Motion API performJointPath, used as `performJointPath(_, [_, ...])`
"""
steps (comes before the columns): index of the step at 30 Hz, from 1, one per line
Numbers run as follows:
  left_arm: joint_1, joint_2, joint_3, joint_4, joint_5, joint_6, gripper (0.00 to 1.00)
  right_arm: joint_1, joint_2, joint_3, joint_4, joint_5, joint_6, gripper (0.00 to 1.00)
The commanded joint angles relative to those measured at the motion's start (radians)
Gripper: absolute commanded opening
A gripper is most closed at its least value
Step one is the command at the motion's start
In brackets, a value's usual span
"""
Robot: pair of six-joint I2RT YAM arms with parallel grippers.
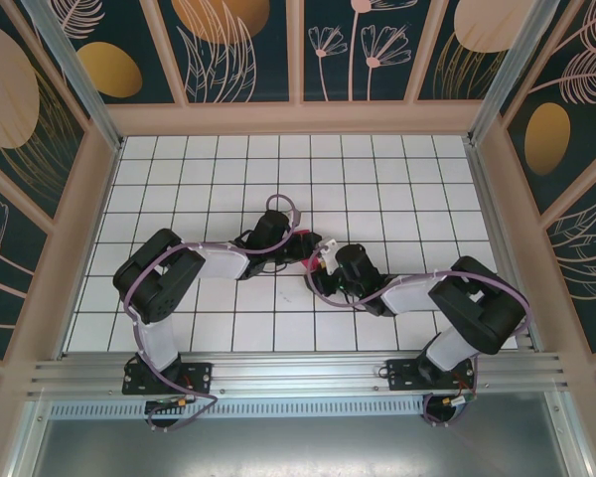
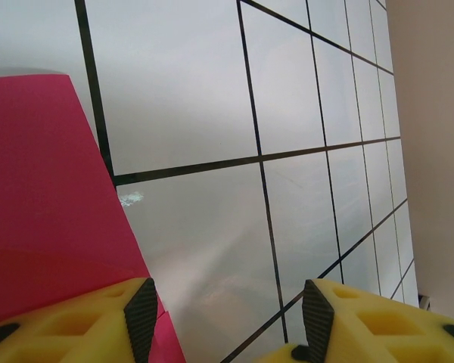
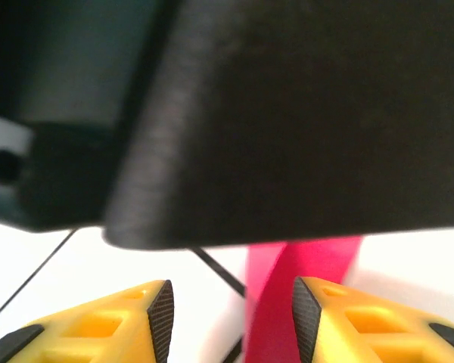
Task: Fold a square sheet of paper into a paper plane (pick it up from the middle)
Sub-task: Fold the wing for the fifth time at the center of the table.
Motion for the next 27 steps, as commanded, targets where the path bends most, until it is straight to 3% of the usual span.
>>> performJointPath(1, [0.006, 0.021, 0.026, 0.005, 0.013, 0.013, 0.56, 0.004, 0.018, 0.017, 0.003, 0.064, -0.116, 0.48])
performJointPath(10, [0.006, 0.025, 0.029, 0.0, 0.015, 0.01, 0.56, 0.032, 0.001, -0.011, 0.067, 0.017, -0.134, 0.49])
performJointPath(21, [0.006, 0.03, 0.037, 0.001, 0.025, 0.008, 0.56, 0.034, 0.074, 0.017, 0.065, 0.089, -0.194, 0.49])
performJointPath(27, [0.006, 0.031, 0.037, 0.002, 0.031, 0.006, 0.56, 0.034, 0.108, 0.029, 0.072, 0.086, -0.193, 0.4])
